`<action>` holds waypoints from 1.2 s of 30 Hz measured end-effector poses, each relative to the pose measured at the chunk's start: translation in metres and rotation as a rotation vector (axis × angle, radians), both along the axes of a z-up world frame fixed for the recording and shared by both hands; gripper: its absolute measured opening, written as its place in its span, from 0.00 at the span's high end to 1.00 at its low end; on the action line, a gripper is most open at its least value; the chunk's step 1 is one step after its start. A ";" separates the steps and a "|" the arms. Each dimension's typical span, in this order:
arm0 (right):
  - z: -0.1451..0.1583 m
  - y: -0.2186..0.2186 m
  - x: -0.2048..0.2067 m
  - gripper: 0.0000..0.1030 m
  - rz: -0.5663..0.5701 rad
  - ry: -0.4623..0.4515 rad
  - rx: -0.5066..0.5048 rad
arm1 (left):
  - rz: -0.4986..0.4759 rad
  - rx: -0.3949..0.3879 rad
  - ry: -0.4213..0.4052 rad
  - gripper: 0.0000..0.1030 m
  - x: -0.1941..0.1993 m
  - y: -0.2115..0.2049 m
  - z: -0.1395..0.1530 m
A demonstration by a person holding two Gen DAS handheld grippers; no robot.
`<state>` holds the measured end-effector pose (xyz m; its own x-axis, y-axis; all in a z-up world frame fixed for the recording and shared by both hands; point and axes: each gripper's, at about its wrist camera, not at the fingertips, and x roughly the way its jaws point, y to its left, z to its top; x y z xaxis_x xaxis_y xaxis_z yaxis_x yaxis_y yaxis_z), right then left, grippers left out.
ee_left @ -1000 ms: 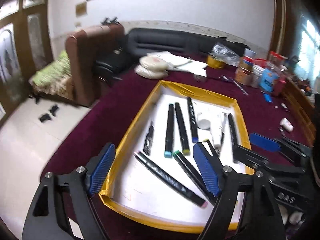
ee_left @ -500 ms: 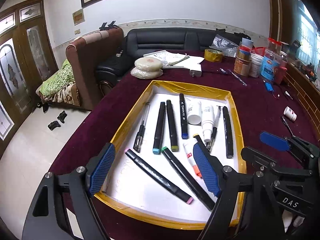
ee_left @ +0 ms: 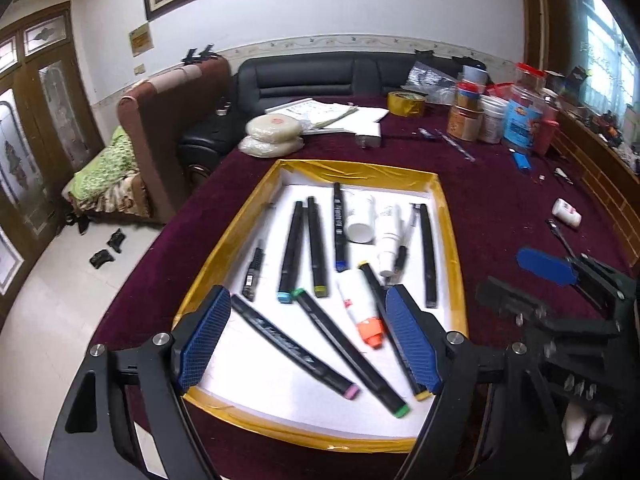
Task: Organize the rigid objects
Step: 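Move both grippers back toward the black pen and white bottle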
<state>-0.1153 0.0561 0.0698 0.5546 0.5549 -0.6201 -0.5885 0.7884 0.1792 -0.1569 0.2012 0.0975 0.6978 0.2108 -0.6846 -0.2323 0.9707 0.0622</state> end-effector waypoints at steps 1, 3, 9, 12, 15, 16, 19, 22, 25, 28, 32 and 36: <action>0.000 -0.005 0.002 0.43 -0.010 0.000 0.001 | -0.015 -0.010 0.000 0.22 0.000 -0.002 0.000; 0.000 -0.016 0.009 0.43 -0.039 0.008 -0.001 | -0.060 -0.047 0.007 0.22 0.003 -0.009 -0.002; -0.009 -0.088 0.039 0.43 -0.209 0.040 -0.020 | -0.192 -0.142 0.050 0.22 0.012 -0.035 -0.014; -0.012 -0.129 0.053 0.43 -0.306 0.054 -0.035 | -0.234 -0.189 0.059 0.22 0.015 -0.044 -0.016; -0.018 -0.177 0.068 0.43 -0.418 0.072 -0.056 | -0.269 -0.231 0.061 0.22 0.017 -0.053 -0.018; -0.020 -0.193 0.074 0.43 -0.455 0.081 -0.067 | -0.280 -0.244 0.059 0.22 0.017 -0.056 -0.017; -0.025 -0.233 0.090 0.43 -0.530 0.120 -0.068 | -0.316 -0.266 0.050 0.22 0.019 -0.067 -0.014; -0.026 -0.259 0.111 0.43 -0.578 0.150 -0.052 | -0.362 -0.275 0.042 0.22 0.018 -0.080 -0.009; -0.024 -0.273 0.134 0.43 -0.605 0.142 -0.038 | -0.406 -0.279 0.047 0.22 0.015 -0.093 -0.005; -0.022 -0.274 0.156 0.43 -0.607 0.119 -0.047 | -0.432 -0.276 0.063 0.22 0.015 -0.104 -0.004; -0.031 -0.262 0.183 0.43 -0.547 0.126 -0.090 | -0.443 -0.286 0.091 0.22 0.020 -0.115 -0.005; -0.047 -0.243 0.189 0.58 -0.462 0.115 -0.193 | -0.464 -0.305 0.119 0.22 0.033 -0.132 -0.004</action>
